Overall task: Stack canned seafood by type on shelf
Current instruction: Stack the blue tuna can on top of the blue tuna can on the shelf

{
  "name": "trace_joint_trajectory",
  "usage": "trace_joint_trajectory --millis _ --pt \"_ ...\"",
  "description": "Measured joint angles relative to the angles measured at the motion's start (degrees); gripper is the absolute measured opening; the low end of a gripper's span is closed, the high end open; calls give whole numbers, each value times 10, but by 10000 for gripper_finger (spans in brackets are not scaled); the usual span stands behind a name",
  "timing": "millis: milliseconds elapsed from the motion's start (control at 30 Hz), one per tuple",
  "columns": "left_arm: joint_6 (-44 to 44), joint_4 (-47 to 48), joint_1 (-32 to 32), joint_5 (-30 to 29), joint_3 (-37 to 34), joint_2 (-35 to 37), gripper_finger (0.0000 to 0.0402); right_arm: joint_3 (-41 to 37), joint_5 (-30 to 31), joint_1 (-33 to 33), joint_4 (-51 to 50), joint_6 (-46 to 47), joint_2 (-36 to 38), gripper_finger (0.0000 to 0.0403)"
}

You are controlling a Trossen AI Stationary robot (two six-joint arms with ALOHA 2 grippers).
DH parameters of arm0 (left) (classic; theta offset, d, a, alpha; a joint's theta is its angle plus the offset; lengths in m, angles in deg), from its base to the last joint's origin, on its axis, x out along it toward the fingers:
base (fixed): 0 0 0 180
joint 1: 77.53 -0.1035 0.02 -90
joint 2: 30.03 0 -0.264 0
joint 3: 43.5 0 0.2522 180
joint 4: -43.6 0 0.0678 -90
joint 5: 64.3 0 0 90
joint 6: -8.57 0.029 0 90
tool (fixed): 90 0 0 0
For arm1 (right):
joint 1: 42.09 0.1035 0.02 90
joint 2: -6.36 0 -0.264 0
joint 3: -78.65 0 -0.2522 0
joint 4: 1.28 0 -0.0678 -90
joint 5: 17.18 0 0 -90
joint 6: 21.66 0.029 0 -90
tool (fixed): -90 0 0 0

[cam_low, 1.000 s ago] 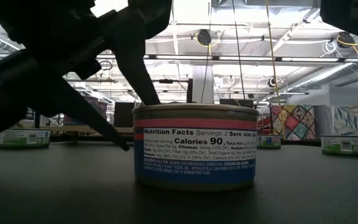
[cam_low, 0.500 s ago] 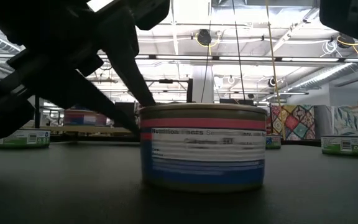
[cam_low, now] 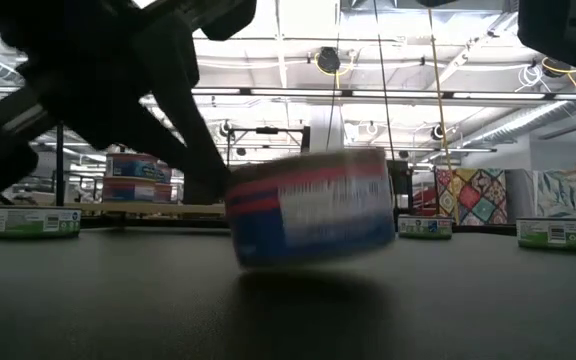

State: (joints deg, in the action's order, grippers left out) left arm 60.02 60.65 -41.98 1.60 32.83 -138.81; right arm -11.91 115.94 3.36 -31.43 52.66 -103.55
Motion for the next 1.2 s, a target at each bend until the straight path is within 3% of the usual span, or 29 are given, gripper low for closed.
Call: trace_joint_trajectory --millis 400,700,967,1200 --pt "-102 124 -14 -40 1 132 0 0 1 0 -29 -2 0 0" --pt "-203 257 -75 -49 2 242 0 0 1 0 -39 -26 0 0" --pt "-211 336 -189 -40 2 313 0 0 5 0 -39 -50 0 0" --pt "-182 352 -345 50 -12 355 0 0 6 -3 -44 -64 0 0"
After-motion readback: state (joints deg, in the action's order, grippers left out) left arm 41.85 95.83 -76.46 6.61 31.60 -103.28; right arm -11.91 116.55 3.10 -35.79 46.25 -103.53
